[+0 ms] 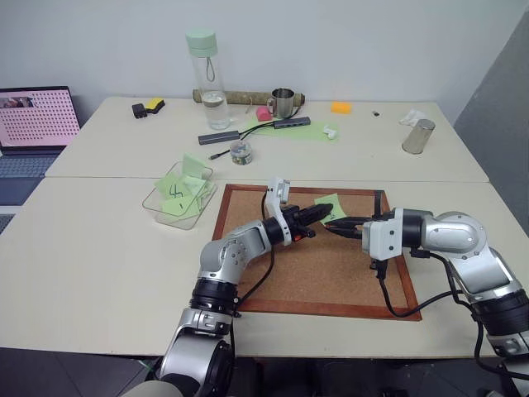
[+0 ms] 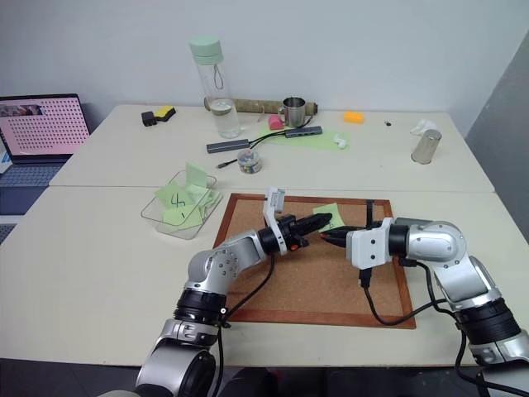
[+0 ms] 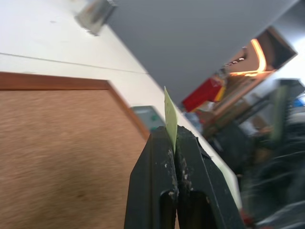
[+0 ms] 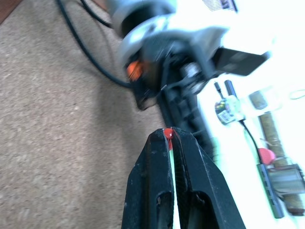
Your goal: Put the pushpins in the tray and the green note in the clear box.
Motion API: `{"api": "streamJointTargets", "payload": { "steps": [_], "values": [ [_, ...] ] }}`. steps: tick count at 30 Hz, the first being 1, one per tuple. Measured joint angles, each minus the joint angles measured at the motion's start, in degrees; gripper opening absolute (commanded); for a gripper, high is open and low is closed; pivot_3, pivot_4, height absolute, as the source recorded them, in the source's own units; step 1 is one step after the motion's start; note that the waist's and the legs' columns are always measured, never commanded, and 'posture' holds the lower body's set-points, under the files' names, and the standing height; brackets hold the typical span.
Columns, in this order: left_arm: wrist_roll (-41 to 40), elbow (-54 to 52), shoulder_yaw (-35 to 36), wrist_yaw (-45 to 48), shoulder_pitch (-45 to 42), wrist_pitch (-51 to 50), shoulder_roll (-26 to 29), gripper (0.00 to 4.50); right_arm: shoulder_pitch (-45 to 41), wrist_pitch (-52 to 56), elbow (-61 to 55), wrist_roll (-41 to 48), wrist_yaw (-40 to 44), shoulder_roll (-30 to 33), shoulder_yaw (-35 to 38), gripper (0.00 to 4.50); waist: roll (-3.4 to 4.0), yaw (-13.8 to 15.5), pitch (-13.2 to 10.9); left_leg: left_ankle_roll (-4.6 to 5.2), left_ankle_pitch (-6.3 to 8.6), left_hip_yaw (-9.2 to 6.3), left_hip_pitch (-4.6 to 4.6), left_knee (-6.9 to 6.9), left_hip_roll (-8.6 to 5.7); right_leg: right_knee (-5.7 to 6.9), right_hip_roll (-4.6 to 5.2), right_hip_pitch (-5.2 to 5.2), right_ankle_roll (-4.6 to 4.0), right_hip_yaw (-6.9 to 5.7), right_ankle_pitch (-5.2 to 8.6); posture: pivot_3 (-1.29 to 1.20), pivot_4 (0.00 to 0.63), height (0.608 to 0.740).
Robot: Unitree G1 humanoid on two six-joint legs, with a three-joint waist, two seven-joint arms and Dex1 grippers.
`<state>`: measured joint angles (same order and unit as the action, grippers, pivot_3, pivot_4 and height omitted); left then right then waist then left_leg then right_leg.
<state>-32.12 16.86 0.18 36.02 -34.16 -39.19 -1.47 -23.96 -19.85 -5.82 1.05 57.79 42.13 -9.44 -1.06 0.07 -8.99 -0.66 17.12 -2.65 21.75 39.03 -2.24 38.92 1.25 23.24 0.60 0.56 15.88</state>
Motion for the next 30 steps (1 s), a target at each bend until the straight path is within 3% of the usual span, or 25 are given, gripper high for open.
{"api": "streamJointTargets", "payload": {
  "steps": [4, 8, 11, 16, 21, 30],
  "values": [
    [1.23, 1.20, 0.10, -0.73, -0.03, 2.16, -0.97, 0.05, 1.27, 3.59, -3.84, 2.51, -1.04, 0.27, 2.29, 0.00, 0.00, 0.04, 0.00, 0.00, 0.00, 0.00, 0.01, 0.00, 0.00, -0.01, 0.00, 0.00, 0.00, 0.00, 0.00, 0.00, 0.150, 0.740],
    [1.54, 0.66, 0.50, -1.86, 0.07, 2.52, -1.18, 0.05, 6.61, 18.31, -9.17, 8.18, -6.13, -0.27, 7.80, 0.00, -0.01, 0.35, 0.00, 0.01, 0.00, -0.03, 0.05, 0.00, 0.00, -0.01, 0.01, -0.01, 0.00, 0.01, 0.00, 0.00, 0.150, 0.740],
    [1.38, -6.18, 0.23, -2.06, 1.15, 2.23, -0.29, 0.05, 10.44, 32.40, -10.62, 9.65, -12.29, 0.24, 13.90, 0.00, -0.02, 0.62, -0.01, 0.01, 0.01, -0.03, 0.06, -0.01, 0.00, -0.02, 0.01, 0.00, 0.00, 0.02, 0.00, 0.00, 0.150, 0.740],
    [0.56, -14.90, 0.22, -2.38, 2.32, 1.45, 1.97, 0.05, 14.52, 45.23, -6.08, 7.05, -19.57, 1.62, 19.08, 0.00, 0.01, 0.77, 0.01, 0.02, 0.01, 0.06, 0.00, -0.02, 0.00, 0.04, 0.00, 0.00, 0.00, 0.09, 0.00, 0.00, 0.150, 0.740],
    [0.60, -17.00, -0.51, -2.54, 2.94, 0.87, 3.37, 0.05, 13.34, 50.56, -0.41, 6.80, -23.19, 0.64, 19.61, 0.00, 0.01, 0.73, 0.01, 0.03, 0.02, 0.08, 0.01, -0.02, -0.01, 0.04, -0.01, 0.00, 0.00, 0.09, 0.00, 0.00, 0.150, 0.740],
    [0.41, -17.45, 0.12, -4.30, 2.94, 0.85, 2.73, 0.00, 9.16, 54.27, 6.99, 6.74, -25.89, -1.17, 19.33, 2.01, 0.01, 0.80, 0.01, 0.04, 0.02, 0.08, 0.02, -0.02, -0.01, 0.03, -0.01, 0.00, 0.00, 0.09, 0.00, 0.00, 0.150, 0.740]
  ]
}}
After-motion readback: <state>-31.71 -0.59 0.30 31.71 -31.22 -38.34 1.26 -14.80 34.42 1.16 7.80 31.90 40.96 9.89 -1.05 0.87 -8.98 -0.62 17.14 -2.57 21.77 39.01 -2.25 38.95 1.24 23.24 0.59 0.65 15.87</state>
